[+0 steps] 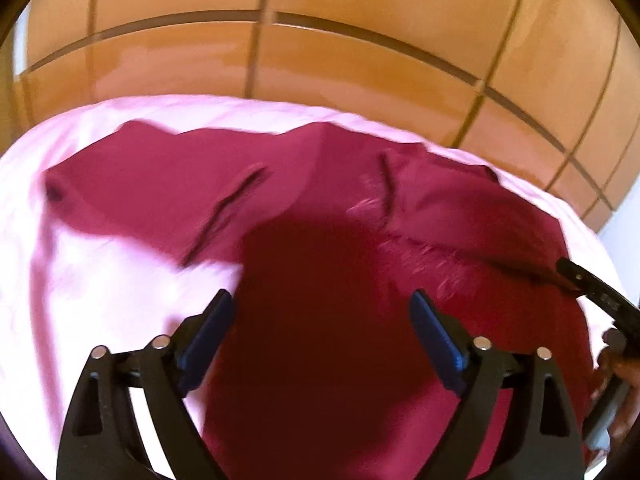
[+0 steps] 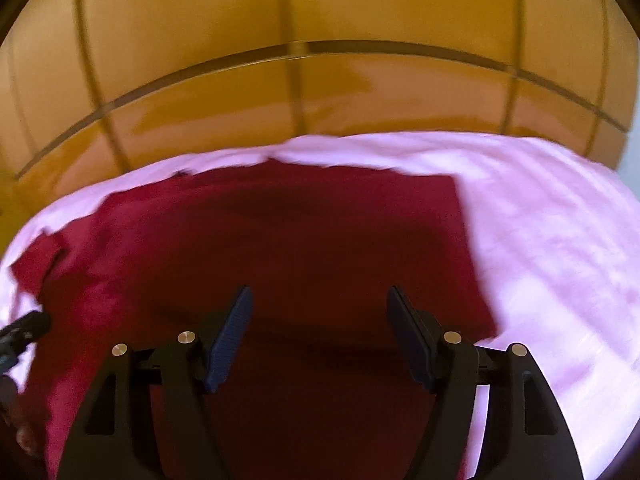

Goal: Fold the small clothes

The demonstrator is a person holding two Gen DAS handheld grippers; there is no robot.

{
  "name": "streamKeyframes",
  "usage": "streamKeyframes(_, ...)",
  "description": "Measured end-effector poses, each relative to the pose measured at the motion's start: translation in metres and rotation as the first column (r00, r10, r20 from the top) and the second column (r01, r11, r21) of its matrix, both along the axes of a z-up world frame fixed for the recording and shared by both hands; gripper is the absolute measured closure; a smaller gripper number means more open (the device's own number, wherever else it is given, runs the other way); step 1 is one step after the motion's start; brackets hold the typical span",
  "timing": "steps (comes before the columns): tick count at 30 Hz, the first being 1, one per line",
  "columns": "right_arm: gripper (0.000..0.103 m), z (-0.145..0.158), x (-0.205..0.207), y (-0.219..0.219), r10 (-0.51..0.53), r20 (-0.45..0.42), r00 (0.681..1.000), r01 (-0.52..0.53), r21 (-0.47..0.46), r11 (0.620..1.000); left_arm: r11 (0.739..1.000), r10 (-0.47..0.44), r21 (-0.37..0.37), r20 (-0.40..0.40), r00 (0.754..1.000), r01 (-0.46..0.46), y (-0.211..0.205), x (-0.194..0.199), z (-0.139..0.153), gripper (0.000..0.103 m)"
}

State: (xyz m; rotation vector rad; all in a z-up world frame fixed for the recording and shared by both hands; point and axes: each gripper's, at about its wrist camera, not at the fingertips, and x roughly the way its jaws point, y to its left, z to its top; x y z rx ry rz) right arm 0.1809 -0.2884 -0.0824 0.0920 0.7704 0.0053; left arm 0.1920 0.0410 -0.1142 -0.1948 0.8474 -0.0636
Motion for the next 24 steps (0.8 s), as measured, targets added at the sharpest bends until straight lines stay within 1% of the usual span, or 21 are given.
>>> streamKeyframes(2, 0.034, -0.001, -0.008, 0.016, 0.04, -0.009, 0.999, -0.039, 0.044, 0.998, 0.999, 0.049, 0.014, -0.019, 0.999, -0.048, 0.011, -0.01, -0.004, 0.009)
streamKeyframes(4, 0.034, -0.003, -0.013, 0.033, 0.078, -0.023, 0.997, -0.076, 0.093, 0.993, 0.996, 0.093, 0.003, -0.031, 0.995, -0.093, 0.021, -0.015, -0.008, 0.006)
streamKeyframes(6, 0.034, -0.004, -0.014, 0.05, 0.12, -0.042, 0.992, -0.114, 0.132, 0.985, 0.984, 0.176, -0.015, -0.043, 0.983, -0.177, 0.038, -0.021, -0.01, 0.003)
streamKeyframes(9, 0.034, -0.002, -0.02, 0.085, 0.197, -0.053, 0.979, -0.188, 0.134, 0.973, 0.961, 0.275, -0.027, -0.059, 0.96, -0.276, 0.065, -0.026, -0.011, 0.003)
streamKeyframes(11, 0.034, 0.001, -0.02, 0.105, 0.246, -0.047, 0.968, -0.238, 0.129, 0.963, 0.949, 0.313, -0.019, -0.078, 0.947, -0.315, 0.08, -0.028, -0.014, 0.003)
streamKeyframes(14, 0.034, 0.011, -0.013, 0.142, 0.335, -0.033, 0.941, -0.325, 0.171, 0.93, 0.948, 0.316, -0.013, -0.09, 0.945, -0.318, 0.093, -0.029, -0.021, 0.003)
streamKeyframes(17, 0.034, 0.015, 0.008, 0.173, 0.396, -0.029, 0.918, -0.379, 0.231, 0.896, 0.955, 0.294, -0.001, -0.074, 0.953, -0.295, 0.09, -0.031, -0.026, 0.003)
streamKeyframes(22, 0.037, 0.014, 0.055, 0.216, 0.447, -0.06, 0.893, -0.408, 0.314, 0.857, 0.956, 0.292, 0.071, -0.084, 0.953, -0.286, 0.08, -0.03, -0.033, 0.002)
streamKeyframes(24, 0.037, 0.013, 0.071, 0.231, 0.461, -0.07, 0.884, -0.419, 0.318, 0.851, 0.956, 0.289, 0.081, -0.087, 0.954, -0.282, 0.08, -0.03, -0.031, 0.002)
